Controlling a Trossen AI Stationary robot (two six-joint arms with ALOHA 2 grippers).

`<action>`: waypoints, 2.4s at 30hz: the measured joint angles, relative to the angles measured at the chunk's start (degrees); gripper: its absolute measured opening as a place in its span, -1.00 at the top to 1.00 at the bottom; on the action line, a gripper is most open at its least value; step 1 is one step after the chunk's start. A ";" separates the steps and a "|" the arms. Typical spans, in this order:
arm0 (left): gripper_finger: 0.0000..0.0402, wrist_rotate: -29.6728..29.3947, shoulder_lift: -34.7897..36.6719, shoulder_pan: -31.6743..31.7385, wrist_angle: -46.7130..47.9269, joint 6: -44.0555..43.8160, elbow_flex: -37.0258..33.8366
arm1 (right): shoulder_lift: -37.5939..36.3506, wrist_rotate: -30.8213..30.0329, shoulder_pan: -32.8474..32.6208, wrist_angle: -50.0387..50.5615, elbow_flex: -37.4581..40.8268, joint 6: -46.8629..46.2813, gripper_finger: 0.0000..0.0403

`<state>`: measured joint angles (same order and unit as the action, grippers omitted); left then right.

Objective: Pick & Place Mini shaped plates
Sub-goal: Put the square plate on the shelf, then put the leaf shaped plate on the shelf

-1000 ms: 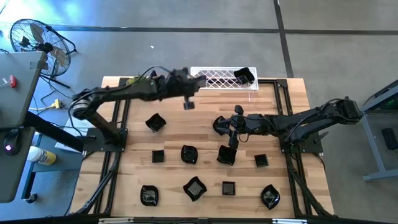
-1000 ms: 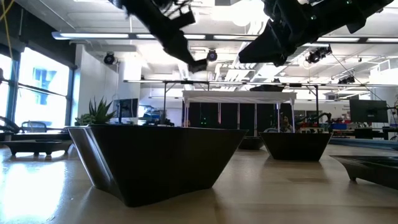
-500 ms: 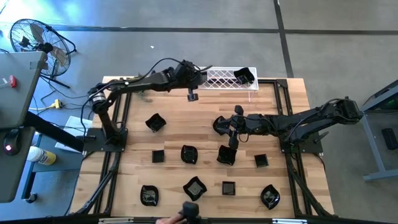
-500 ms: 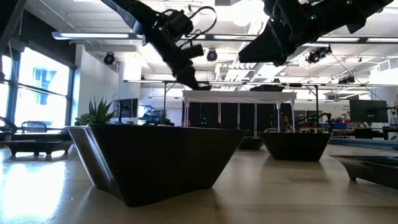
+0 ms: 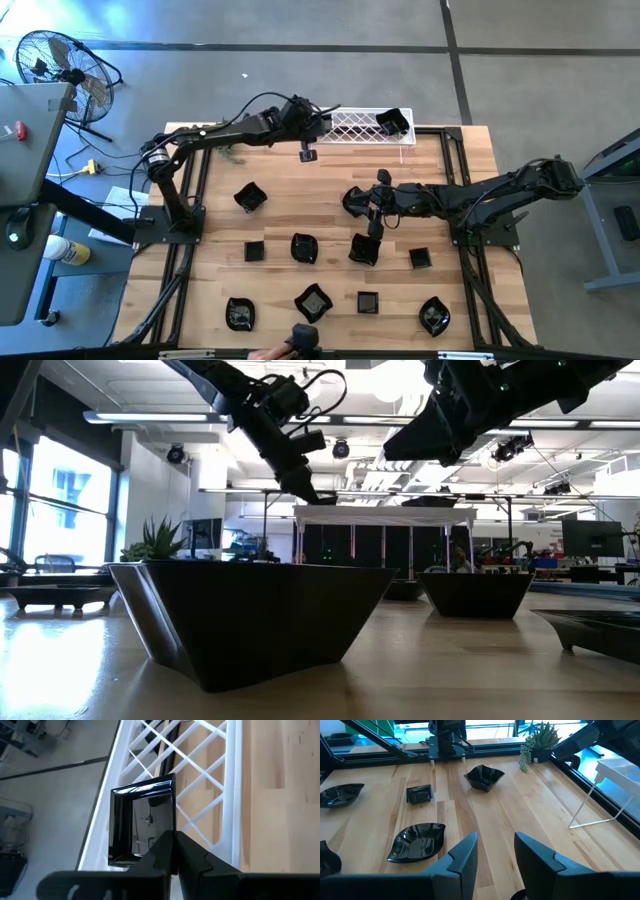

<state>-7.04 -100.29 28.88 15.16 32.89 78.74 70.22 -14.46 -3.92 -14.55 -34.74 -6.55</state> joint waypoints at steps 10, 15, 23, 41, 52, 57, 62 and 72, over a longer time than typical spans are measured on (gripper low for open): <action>0.94 -1.71 -0.06 0.00 1.61 0.28 0.00 | 0.00 0.02 0.00 0.00 0.00 -0.02 0.39; 0.94 -2.65 -1.20 -0.02 1.04 -0.70 0.00 | 0.01 0.02 0.00 0.00 -0.02 -0.02 0.39; 0.83 -4.47 -1.22 -0.09 1.43 -1.08 -0.02 | 0.00 0.04 0.00 0.02 -0.02 -0.04 0.39; 0.41 -2.46 -1.22 -0.09 9.15 -1.50 8.03 | 0.00 0.04 0.00 0.02 -0.02 -0.04 0.39; 0.58 0.68 -1.12 -0.02 11.10 -4.85 8.66 | 0.00 0.98 0.00 0.07 -0.02 -0.04 0.39; 0.95 8.73 3.55 1.34 10.81 -11.31 8.44 | 0.00 0.98 0.00 0.09 -0.04 -0.70 0.39; 0.93 17.37 8.89 2.76 4.01 -17.30 1.36 | 0.00 0.85 0.00 0.11 -0.07 -3.30 0.39; 0.98 21.84 22.58 2.14 -22.78 -23.94 -25.60 | 0.00 -4.81 -0.71 0.08 -0.11 -5.64 0.63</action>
<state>14.80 -77.71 31.03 -7.62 8.95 53.14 70.22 -19.27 -4.64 -14.47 -34.86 -12.19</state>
